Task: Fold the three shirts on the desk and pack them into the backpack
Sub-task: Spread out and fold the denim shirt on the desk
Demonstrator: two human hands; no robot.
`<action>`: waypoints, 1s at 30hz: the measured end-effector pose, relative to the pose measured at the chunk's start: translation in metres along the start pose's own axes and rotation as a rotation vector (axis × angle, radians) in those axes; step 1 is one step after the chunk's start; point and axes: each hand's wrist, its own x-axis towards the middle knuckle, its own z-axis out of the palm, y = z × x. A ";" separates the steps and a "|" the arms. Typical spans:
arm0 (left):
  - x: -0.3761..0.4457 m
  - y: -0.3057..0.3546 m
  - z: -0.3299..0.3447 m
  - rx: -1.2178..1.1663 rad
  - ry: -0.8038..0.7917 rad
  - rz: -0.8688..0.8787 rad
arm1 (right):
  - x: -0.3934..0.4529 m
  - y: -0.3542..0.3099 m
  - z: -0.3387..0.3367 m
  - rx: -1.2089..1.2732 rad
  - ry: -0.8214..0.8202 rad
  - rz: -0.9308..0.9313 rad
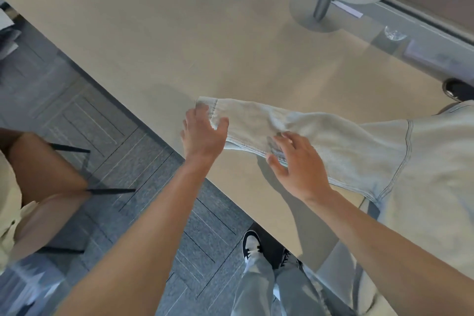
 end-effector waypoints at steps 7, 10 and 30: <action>0.035 0.013 -0.016 -0.472 0.007 -0.251 | 0.007 0.007 0.003 0.064 -0.186 -0.273; 0.032 0.012 -0.027 -0.497 -0.045 -0.182 | 0.004 -0.001 0.011 0.050 -0.222 -0.299; 0.037 0.043 -0.110 -0.501 -0.127 0.104 | 0.006 -0.045 -0.015 0.032 -0.080 -0.169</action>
